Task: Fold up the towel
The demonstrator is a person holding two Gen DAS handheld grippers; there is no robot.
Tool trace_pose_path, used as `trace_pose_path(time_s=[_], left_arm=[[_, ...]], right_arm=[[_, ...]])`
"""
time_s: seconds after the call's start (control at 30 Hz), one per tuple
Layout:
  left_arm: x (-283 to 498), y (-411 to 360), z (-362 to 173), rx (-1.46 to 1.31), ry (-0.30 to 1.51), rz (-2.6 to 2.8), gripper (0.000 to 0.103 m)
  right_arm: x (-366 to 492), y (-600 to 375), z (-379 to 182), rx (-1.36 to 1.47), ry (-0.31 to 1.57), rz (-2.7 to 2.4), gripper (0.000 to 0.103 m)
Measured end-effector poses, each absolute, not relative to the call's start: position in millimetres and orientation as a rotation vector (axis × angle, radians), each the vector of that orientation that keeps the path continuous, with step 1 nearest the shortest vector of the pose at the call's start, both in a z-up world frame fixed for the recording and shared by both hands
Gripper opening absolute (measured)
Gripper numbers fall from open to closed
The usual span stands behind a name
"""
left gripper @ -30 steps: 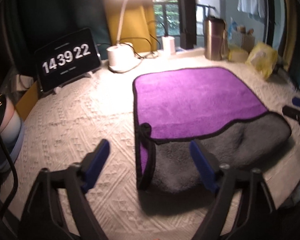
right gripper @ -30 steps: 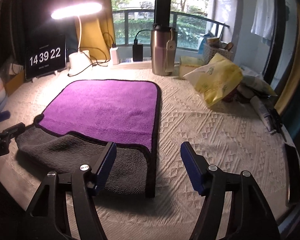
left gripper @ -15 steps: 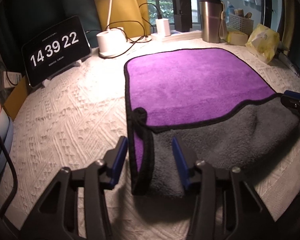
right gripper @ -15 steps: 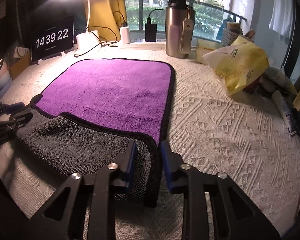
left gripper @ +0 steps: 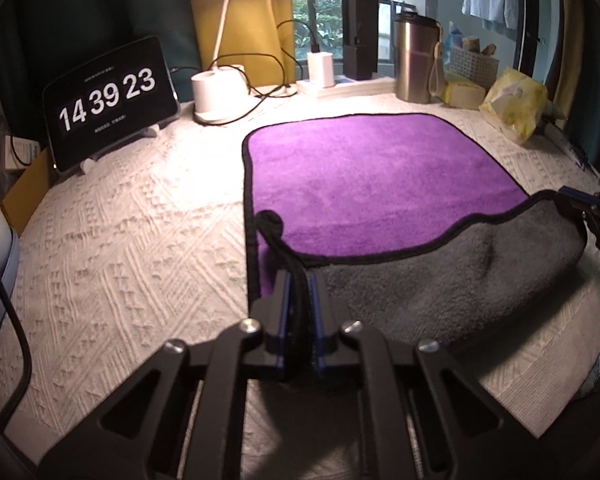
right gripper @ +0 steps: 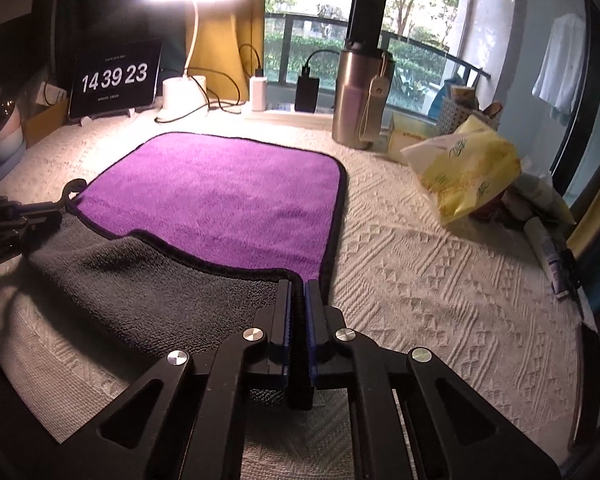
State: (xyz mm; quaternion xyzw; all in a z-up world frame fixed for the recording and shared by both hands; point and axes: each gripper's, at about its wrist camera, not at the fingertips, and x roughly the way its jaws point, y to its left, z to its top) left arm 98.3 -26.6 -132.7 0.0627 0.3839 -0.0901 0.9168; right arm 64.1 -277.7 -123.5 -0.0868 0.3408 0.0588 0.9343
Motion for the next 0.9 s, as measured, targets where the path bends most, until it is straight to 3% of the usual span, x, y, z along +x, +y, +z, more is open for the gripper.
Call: trace_pose_path(time_s=[0.9], left_arm=[[114,-18,-61,0.003,0.658,-0.157,0.008]], right_arm=[[76,-274,-64,-0.130,0.541,0.100,0.006]])
